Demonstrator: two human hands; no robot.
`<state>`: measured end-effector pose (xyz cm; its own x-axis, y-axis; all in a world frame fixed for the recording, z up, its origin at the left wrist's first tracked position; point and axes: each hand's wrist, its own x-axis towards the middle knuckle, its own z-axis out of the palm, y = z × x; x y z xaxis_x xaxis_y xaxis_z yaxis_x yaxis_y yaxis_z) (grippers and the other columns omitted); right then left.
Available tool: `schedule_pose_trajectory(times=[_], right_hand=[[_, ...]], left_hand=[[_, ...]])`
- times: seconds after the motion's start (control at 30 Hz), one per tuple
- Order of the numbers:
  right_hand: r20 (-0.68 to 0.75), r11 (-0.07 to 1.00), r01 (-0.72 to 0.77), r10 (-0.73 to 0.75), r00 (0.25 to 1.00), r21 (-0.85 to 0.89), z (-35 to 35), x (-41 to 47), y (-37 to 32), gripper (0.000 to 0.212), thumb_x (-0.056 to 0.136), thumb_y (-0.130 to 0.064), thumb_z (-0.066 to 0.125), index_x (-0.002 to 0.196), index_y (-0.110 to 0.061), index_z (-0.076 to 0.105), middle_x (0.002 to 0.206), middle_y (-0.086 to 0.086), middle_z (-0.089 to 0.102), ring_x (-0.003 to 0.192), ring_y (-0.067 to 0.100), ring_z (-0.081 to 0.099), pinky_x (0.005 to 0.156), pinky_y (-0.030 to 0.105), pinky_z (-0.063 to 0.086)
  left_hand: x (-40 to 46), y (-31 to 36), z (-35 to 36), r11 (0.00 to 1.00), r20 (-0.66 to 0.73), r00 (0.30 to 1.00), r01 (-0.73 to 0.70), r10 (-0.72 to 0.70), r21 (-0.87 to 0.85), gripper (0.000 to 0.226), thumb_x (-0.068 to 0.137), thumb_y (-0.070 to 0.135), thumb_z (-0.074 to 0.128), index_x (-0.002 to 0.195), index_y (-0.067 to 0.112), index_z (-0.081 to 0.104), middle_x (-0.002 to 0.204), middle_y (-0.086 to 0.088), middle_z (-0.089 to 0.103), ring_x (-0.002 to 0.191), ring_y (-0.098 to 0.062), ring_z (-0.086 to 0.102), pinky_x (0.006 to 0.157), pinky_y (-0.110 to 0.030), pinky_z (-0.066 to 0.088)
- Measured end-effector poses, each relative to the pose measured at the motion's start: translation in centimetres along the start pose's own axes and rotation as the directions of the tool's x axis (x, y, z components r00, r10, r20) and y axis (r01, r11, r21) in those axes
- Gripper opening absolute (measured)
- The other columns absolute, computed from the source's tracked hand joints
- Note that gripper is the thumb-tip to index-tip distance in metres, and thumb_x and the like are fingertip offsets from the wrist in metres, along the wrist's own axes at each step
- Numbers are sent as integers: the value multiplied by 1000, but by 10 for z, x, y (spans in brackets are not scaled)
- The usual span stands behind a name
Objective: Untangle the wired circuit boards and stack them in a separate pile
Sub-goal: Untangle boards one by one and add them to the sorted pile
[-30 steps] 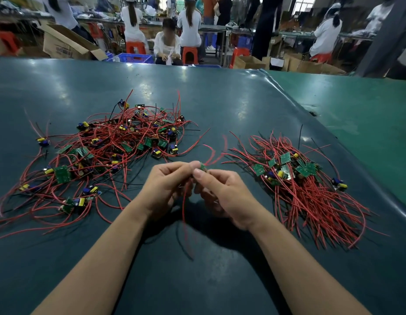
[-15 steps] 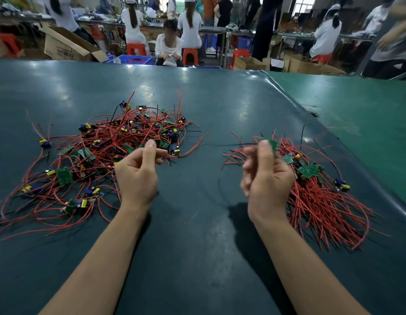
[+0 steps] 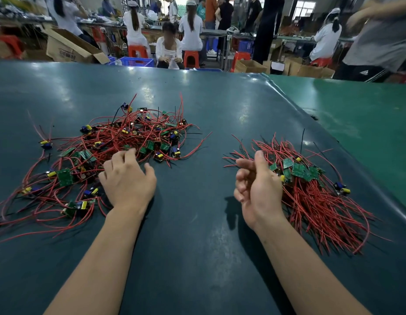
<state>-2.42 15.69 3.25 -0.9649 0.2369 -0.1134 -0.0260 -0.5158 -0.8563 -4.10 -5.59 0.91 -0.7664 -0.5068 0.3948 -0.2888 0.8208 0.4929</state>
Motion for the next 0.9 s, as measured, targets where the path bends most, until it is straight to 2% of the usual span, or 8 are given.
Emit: schedule_pose_trajectory(times=[0.17, 0.33, 0.5, 0.63, 0.7, 0.73, 0.83, 0.9], right_hand=[[39, 994, -31, 36, 999, -103, 1, 0, 6, 42, 101, -38, 49, 79, -7, 65, 49, -1, 51, 34, 9, 36, 33, 15, 25], [66, 988, -33, 43, 997, -152, 2, 0, 9, 41, 101, -37, 50, 78, -7, 65, 48, -2, 50, 35, 8, 35, 33, 15, 24], [102, 958, 1, 30, 994, -285, 1, 0, 14, 40, 100, -35, 53, 73, -10, 67, 49, -2, 51, 36, 8, 36, 34, 17, 26], [160, 929, 70, -11, 987, -364, 1, 1, 20, 32, 98, -30, 57, 73, -13, 67, 53, -2, 55, 36, 8, 38, 35, 17, 27], [215, 882, 172, -82, 973, -438, 2, 1, 24, 10, 96, -23, 61, 88, -19, 65, 67, 0, 59, 40, 10, 43, 36, 19, 31], [248, 849, 227, -118, 962, -477, 3, 0, 25, 9, 94, -20, 64, 101, -25, 62, 76, 1, 60, 44, 13, 48, 38, 21, 35], [372, 717, 369, -163, 914, -592, 2, 0, 28, 68, 88, -12, 70, 135, -47, 36, 97, -1, 57, 59, 30, 57, 46, 33, 50], [432, 655, 459, -216, 875, -601, 1, 0, 28, 66, 87, -6, 69, 133, -45, 44, 102, -1, 57, 61, 23, 59, 49, 34, 56]], left_hand=[[2, 0, -3, 994, 14, 999, 39, -41, 106, 23, 95, 30, 58, 113, 21, 70, 111, -12, 67, 109, -38, 51, 89, -47, 36], [0, 2, -4, 979, 38, 996, 73, -82, 192, 22, 96, 32, 55, 106, 24, 73, 99, -10, 70, 108, -34, 48, 88, -45, 33], [-7, 4, -9, 999, -215, 977, -1, 13, 53, 19, 93, 25, 58, 97, 14, 73, 97, -12, 69, 98, -36, 46, 84, -47, 31], [-14, 10, -16, 979, -484, 863, -196, 145, -55, 16, 94, 26, 57, 89, 16, 68, 88, -6, 65, 90, -32, 50, 78, -42, 30], [-19, 16, -18, 909, -543, 782, -409, 306, -77, 16, 96, 24, 56, 87, 16, 66, 84, -4, 64, 83, -31, 53, 74, -42, 33], [-22, 20, -18, 839, -542, 734, -536, 408, -95, 16, 96, 22, 57, 85, 14, 66, 82, -4, 63, 79, -30, 54, 71, -43, 35], [-32, 30, -16, 595, -475, 600, -783, 644, -183, 14, 91, 16, 61, 81, 9, 69, 79, -5, 64, 71, -30, 56, 66, -44, 42], [-38, 35, -14, 484, -423, 569, -822, 705, -300, 12, 89, 12, 64, 82, 5, 71, 77, -6, 64, 68, -29, 57, 64, -43, 44]])
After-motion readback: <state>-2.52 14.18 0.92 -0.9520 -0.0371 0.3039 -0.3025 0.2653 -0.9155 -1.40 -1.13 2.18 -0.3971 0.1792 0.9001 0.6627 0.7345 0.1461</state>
